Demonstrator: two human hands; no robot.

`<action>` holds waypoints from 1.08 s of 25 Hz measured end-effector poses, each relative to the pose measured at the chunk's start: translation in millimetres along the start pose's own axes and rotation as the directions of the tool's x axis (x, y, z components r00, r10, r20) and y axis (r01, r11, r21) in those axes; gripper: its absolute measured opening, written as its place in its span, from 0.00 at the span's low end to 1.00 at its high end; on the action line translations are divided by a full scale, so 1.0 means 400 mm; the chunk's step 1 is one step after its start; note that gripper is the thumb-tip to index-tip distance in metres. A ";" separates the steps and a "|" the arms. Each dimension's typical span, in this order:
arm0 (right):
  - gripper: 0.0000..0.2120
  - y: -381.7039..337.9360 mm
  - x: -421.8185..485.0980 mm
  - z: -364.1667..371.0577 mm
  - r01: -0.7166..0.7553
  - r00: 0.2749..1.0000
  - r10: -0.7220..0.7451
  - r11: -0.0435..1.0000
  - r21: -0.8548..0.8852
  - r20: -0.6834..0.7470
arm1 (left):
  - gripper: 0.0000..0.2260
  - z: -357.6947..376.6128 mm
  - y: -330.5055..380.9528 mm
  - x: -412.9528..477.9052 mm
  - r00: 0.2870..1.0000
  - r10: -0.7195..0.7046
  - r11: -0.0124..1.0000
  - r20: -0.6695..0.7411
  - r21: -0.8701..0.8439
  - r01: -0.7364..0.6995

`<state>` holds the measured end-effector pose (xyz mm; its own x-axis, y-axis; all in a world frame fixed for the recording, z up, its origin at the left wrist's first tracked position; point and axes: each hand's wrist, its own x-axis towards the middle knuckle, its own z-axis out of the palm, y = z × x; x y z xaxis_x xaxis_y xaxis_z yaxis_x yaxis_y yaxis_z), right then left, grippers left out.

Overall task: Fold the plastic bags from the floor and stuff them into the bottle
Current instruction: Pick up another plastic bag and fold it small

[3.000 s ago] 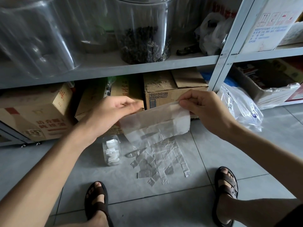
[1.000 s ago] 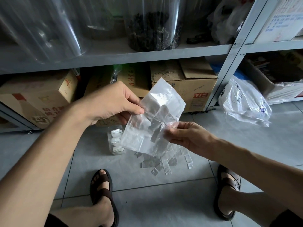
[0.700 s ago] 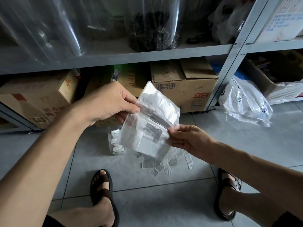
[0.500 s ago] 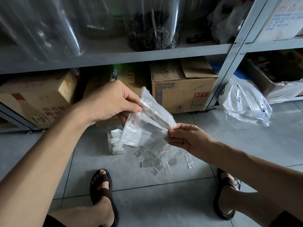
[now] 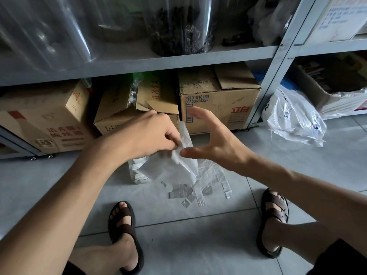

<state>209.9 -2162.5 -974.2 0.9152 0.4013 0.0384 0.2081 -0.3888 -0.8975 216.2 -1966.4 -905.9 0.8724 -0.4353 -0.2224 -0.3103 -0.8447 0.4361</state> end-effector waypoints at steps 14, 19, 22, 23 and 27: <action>0.55 0.040 0.031 0.006 -0.129 0.979 0.140 0.988 -0.084 0.147 | 0.09 -0.004 0.008 -0.005 0.999 -0.052 0.999 0.016 -0.002 0.052; 0.28 0.011 0.035 -0.022 -0.168 0.962 0.133 0.977 0.130 0.240 | 0.10 -0.005 0.007 -0.007 1.000 -0.018 1.000 0.012 0.017 0.018; 0.18 0.010 0.037 -0.026 -0.121 0.986 0.097 0.976 0.180 0.137 | 0.10 -0.006 0.004 -0.010 1.000 -0.020 1.000 0.020 0.025 0.019; 0.19 0.010 0.036 -0.030 -0.112 0.990 0.094 0.976 0.186 0.104 | 0.10 -0.006 0.002 -0.011 1.000 -0.017 0.999 0.020 0.032 0.017; 0.10 0.016 0.035 -0.030 -0.051 0.998 0.055 0.993 0.108 -0.035 | 0.11 -0.005 -0.006 -0.007 0.998 -0.039 0.999 -0.044 0.034 0.040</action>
<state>228.0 -2169.3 -974.1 0.9367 0.3500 0.0043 0.1226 -0.3164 -0.9407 215.5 -1962.5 -904.6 0.8996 -0.3880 -0.2003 -0.2876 -0.8717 0.3968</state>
